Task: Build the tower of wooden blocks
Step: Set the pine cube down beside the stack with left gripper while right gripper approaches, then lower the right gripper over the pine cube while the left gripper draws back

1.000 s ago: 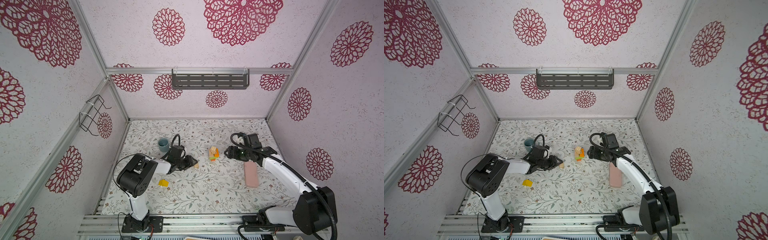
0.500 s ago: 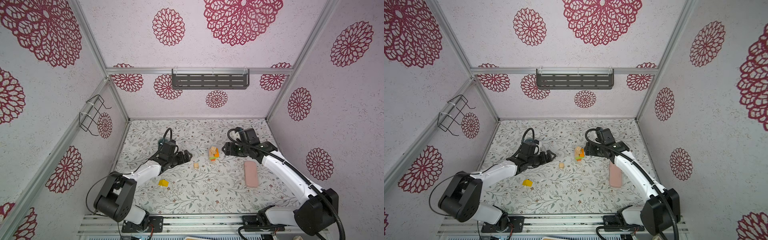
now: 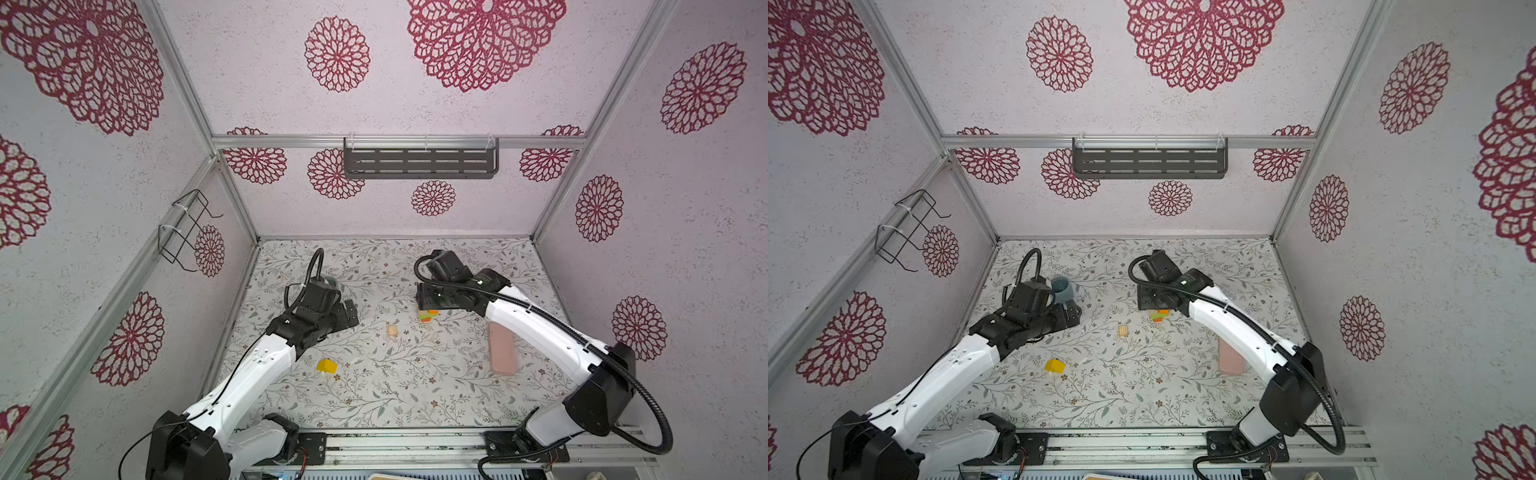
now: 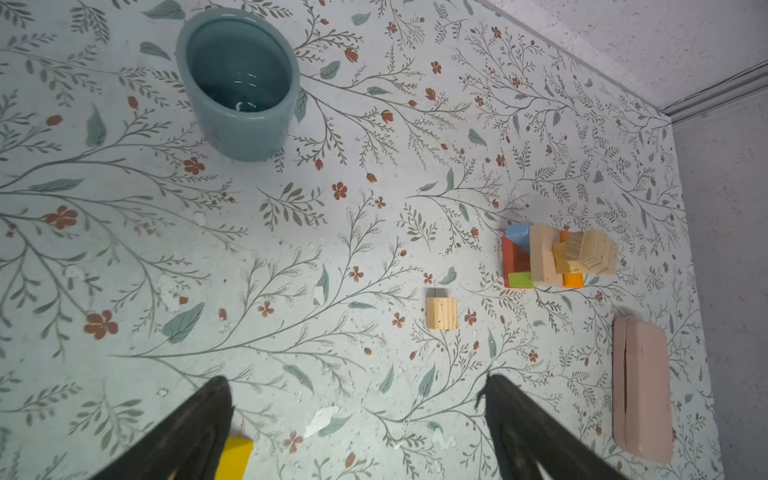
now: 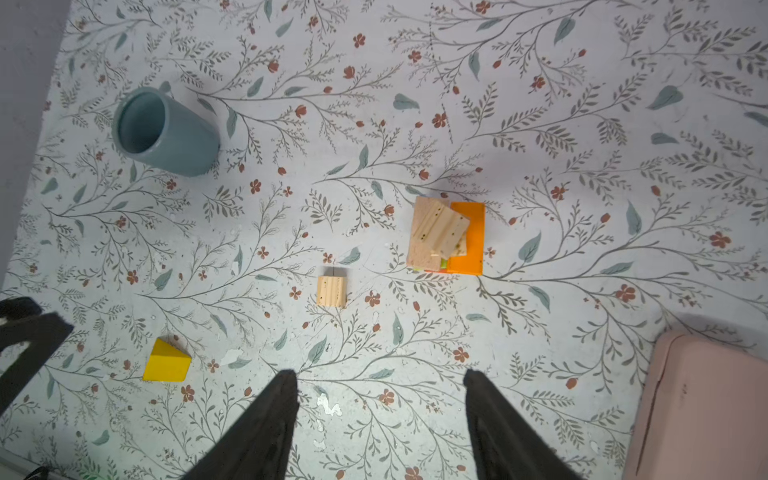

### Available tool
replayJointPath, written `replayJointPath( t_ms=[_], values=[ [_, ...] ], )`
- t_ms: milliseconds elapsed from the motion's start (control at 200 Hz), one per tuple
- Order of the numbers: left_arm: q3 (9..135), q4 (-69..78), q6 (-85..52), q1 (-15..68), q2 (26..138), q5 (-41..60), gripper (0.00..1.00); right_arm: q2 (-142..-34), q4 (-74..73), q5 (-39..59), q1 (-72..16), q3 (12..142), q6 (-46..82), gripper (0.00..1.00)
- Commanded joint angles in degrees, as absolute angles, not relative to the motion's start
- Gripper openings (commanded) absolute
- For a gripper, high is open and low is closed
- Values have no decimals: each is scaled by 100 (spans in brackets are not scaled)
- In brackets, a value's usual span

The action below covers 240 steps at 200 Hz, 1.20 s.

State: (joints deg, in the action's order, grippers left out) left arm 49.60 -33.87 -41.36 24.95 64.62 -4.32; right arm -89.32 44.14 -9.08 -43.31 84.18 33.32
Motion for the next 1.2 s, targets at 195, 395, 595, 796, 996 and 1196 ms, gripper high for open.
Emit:
replayJointPath(
  t_ms=[195,395,595,796,996,1196],
  values=[
    [4368,-3940,-4348,2496,5651,-785,97,-9917,4766,-1542,-5020,9149,4185,64],
    [4178,-3870,-4434,2515,5679,-567,97,-10741,5023,-1543,-5176,9831,4453,62],
    [4118,-3835,-4422,2676,5396,-578,97,-11128,4838,-1270,-5172,9828,4622,58],
    [4008,-3683,-4403,2768,5247,-345,97,-11453,4670,-1047,-5169,9816,4667,55],
    [3964,-3628,-4408,2798,5239,-298,97,-11740,4529,-908,-5135,9809,4667,55],
    [3912,-3610,-4413,2831,5214,-333,98,-11968,4431,-855,-5055,9777,4624,54]
  ],
)
